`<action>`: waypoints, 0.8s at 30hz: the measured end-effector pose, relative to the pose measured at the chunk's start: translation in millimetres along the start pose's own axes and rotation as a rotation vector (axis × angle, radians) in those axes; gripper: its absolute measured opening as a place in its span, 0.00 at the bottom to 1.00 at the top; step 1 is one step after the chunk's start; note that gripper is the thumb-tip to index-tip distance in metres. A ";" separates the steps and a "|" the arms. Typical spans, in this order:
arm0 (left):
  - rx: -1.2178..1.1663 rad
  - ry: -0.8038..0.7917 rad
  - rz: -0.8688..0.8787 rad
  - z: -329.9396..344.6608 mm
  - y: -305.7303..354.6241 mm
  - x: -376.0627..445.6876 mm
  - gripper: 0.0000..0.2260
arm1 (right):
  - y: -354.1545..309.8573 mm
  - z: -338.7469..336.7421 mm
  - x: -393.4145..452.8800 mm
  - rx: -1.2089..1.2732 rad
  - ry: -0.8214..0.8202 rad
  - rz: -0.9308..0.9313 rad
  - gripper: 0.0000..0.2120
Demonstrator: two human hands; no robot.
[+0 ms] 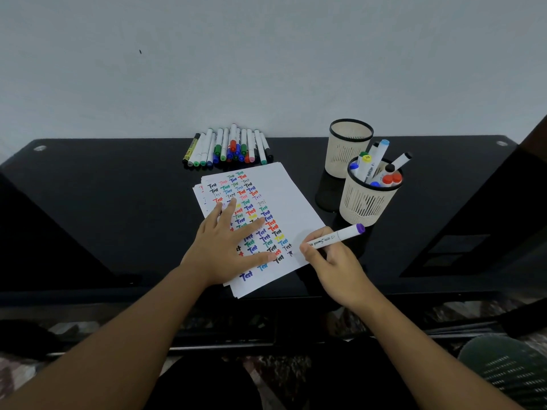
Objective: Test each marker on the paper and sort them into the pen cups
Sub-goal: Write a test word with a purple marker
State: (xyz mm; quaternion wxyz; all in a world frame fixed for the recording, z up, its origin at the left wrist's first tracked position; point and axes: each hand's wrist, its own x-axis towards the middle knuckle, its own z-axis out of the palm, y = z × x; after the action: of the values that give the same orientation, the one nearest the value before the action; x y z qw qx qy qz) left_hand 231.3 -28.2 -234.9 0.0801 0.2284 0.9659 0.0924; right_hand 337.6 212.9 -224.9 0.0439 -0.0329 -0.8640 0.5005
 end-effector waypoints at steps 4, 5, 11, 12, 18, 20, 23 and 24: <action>0.001 -0.008 -0.003 -0.3 0.0 1.1 0.41 | -0.1 0.4 -0.4 0.008 0.007 0.001 0.03; -0.002 -0.010 -0.003 -0.6 0.0 1.0 0.41 | -0.7 0.8 -0.1 -0.009 0.006 -0.007 0.03; 0.004 -0.006 0.000 0.1 0.0 0.2 0.40 | -3.3 1.8 0.3 -0.062 0.018 -0.026 0.03; 0.000 -0.004 0.000 -0.1 0.2 0.3 0.40 | -3.3 1.7 0.3 -0.062 0.015 -0.025 0.03; 0.004 -0.007 0.001 0.0 -0.3 0.1 0.41 | -3.2 -0.5 -1.6 -0.037 0.008 -0.001 0.03; -0.010 0.006 -0.002 0.3 0.0 0.3 0.41 | -3.3 -0.4 -1.8 0.003 0.056 0.011 0.03; -0.020 0.013 0.002 0.6 0.7 0.2 0.41 | -2.7 -0.4 -0.7 -0.009 0.055 0.028 0.03; -0.021 0.012 0.003 0.4 0.2 0.1 0.41 | -2.3 0.1 -0.1 -0.030 0.042 0.030 0.03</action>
State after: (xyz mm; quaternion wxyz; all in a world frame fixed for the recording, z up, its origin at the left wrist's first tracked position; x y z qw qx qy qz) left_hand 231.4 -27.9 -235.3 0.0764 0.2283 0.9650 0.1038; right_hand 337.6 211.7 -223.0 0.0539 -0.0570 -0.8696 0.4874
